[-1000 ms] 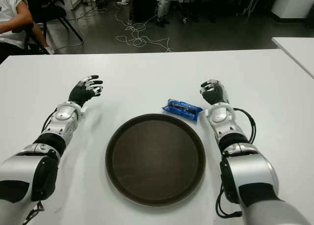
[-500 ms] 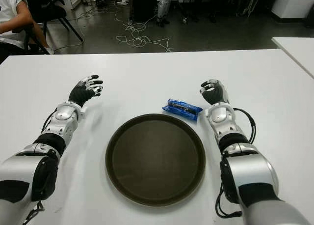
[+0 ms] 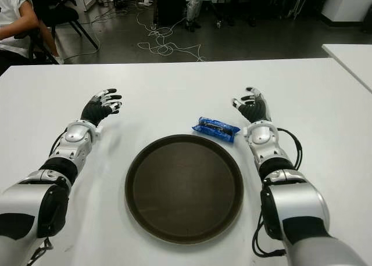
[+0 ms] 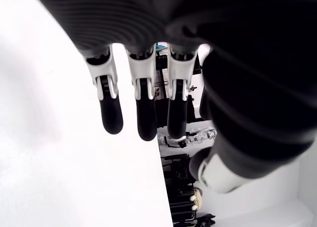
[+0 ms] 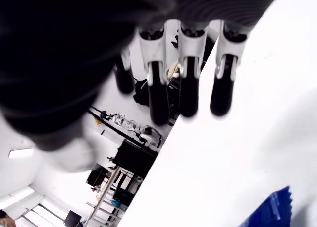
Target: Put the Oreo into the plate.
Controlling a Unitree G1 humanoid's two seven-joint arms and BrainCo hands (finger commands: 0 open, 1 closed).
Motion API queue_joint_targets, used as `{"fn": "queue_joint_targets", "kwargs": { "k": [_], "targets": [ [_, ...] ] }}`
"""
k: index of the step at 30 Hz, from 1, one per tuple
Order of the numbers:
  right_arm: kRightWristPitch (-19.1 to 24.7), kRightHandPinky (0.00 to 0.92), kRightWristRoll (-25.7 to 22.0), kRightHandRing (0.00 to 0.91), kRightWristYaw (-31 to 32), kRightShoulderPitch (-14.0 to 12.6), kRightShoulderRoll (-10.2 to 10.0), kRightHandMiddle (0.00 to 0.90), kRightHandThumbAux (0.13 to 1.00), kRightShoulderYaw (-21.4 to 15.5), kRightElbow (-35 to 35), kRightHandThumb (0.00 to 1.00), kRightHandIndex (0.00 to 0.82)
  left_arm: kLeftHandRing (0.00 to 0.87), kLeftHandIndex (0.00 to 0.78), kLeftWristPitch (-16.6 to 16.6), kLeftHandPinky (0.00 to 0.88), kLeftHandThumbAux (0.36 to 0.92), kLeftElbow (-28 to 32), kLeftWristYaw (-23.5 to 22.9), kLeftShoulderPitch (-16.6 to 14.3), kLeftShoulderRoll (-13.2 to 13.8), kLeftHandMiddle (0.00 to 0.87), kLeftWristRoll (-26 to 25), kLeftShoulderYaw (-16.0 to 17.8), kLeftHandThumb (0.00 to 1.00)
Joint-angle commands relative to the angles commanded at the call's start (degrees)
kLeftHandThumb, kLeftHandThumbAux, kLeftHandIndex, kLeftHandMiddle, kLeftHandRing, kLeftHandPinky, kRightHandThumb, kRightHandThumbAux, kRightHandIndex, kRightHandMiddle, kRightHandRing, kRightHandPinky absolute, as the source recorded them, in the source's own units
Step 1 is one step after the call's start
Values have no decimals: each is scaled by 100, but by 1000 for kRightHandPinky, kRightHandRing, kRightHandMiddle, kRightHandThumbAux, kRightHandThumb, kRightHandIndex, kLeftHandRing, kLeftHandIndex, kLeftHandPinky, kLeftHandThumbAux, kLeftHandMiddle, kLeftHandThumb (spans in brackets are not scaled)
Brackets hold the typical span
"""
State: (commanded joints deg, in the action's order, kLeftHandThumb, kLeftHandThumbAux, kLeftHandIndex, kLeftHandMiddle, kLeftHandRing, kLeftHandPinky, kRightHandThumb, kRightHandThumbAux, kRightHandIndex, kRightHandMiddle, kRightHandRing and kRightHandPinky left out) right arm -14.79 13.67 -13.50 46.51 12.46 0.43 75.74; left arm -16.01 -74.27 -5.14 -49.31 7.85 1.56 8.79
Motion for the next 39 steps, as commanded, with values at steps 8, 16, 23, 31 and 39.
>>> {"fn": "queue_joint_targets", "kwargs": {
  "k": [8, 16, 23, 31, 39],
  "targets": [
    [135, 1, 492, 1, -330, -9, 55, 1, 544, 448, 6, 0, 1, 225, 200, -25, 243, 842, -8, 79, 9, 2, 251, 41, -24, 207],
    [360, 0, 854, 0, -404, 30, 121, 0, 507, 814, 5, 4, 0, 227, 195, -20, 246, 828, -8, -8, 9, 1, 248, -11, 19, 196],
    [472, 0, 992, 0, -391, 54, 151, 0, 460, 988, -9, 50, 0, 227, 196, -27, 247, 829, -4, -30, 12, 4, 250, -22, 21, 199],
    [563, 0, 1181, 0, -369, 72, 174, 0, 432, 1209, -30, 121, 0, 228, 196, -34, 251, 841, 0, 38, 15, 5, 250, 27, -23, 191],
    [554, 0, 1298, 0, -189, 67, 161, 0, 453, 1390, -13, 163, 0, 225, 193, -5, 241, 833, 0, 76, 11, -3, 246, 27, -46, 170]
  ]
}}
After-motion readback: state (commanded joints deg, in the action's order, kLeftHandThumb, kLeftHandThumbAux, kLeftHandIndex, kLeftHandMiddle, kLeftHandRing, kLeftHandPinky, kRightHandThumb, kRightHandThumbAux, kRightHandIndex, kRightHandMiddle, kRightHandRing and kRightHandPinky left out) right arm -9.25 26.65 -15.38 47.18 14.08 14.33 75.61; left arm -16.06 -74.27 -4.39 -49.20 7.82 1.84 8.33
